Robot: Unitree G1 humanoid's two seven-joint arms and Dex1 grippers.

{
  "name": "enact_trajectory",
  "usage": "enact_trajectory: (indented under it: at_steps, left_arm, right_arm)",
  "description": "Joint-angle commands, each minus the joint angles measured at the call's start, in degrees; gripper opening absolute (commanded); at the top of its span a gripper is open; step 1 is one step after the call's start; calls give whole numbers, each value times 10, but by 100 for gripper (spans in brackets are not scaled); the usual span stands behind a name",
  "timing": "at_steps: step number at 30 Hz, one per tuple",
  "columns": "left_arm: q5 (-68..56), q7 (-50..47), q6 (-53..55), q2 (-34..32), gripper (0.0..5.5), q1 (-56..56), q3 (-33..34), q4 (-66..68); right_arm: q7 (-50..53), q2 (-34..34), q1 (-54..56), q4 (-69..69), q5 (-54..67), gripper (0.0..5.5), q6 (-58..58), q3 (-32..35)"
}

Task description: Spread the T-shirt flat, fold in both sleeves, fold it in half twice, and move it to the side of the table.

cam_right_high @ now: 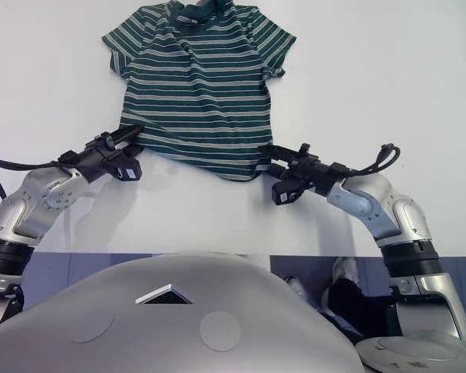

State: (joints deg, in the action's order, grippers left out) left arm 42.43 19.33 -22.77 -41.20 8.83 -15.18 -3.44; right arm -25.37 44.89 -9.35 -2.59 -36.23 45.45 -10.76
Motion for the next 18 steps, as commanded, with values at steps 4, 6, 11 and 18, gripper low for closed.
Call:
enact_trajectory:
  at_steps: [4, 6, 11, 18]
  left_arm:
    - [-38, 131, 23, -13, 67, -12, -61, 39]
    - [-51, 186, 33, -26, 42, -25, -74, 39]
    - [-211, 395, 12, -106, 0, -67, -111, -55]
    - [-488, 624, 152, -110, 0, -204, -120, -86]
  right_arm:
    - [-101, 29, 36, -26, 111, 72, -31, -50]
    - [-126, 29, 58, -26, 140, 32, -45, -57]
    - [-277, 85, 76, 44, 285, 3, -125, -70]
    - [-492, 180, 115, 163, 487, 3, -378, -65]
